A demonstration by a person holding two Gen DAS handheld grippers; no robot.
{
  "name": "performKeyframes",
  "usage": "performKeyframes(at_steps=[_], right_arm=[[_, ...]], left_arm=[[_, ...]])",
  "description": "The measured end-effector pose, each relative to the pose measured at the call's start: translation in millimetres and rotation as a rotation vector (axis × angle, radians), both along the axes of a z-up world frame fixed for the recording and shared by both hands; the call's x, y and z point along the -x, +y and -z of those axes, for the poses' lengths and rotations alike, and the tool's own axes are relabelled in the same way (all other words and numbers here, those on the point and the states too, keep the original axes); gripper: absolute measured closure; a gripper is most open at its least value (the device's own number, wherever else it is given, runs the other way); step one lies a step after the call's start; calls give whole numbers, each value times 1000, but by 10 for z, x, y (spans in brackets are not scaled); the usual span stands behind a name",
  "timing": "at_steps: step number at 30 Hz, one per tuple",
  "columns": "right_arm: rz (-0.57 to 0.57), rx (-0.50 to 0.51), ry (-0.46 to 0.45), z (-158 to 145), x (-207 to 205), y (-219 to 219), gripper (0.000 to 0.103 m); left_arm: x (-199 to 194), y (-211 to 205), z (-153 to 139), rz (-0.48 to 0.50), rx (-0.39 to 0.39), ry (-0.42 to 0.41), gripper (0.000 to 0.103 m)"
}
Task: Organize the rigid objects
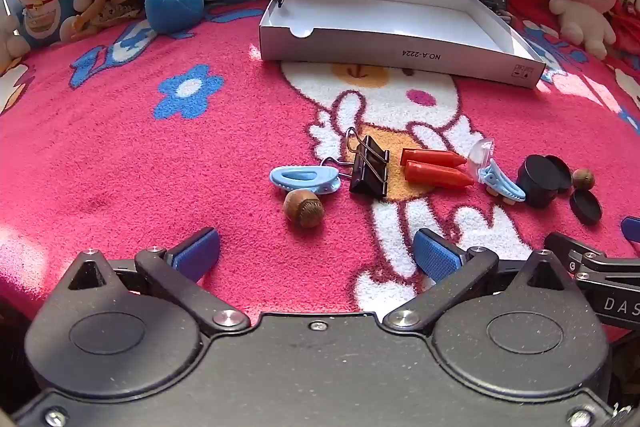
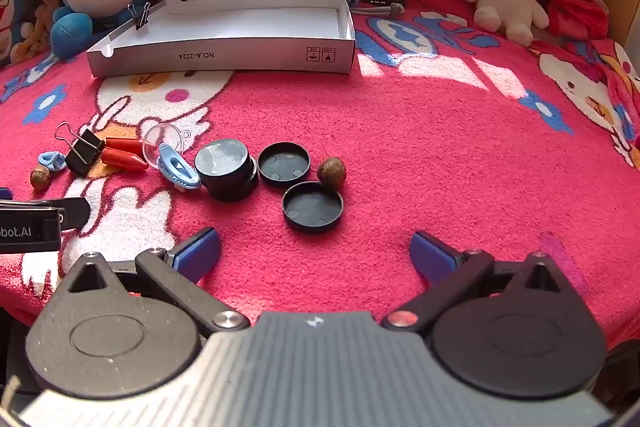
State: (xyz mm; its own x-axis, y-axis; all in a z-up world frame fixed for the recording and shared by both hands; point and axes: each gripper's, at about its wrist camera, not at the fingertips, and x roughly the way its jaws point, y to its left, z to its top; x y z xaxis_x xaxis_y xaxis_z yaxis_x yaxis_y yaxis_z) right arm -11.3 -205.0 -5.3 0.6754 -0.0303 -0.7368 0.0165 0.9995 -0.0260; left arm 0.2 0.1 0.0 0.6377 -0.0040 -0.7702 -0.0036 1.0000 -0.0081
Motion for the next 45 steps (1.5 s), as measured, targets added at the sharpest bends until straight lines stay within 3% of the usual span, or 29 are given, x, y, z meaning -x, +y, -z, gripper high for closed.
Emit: performKeyframes(at_steps=[45], right_arm=[[6,9,-1,-2,7,25,0]], left_arm=[[7,-2,23,-1,-7,0,0]])
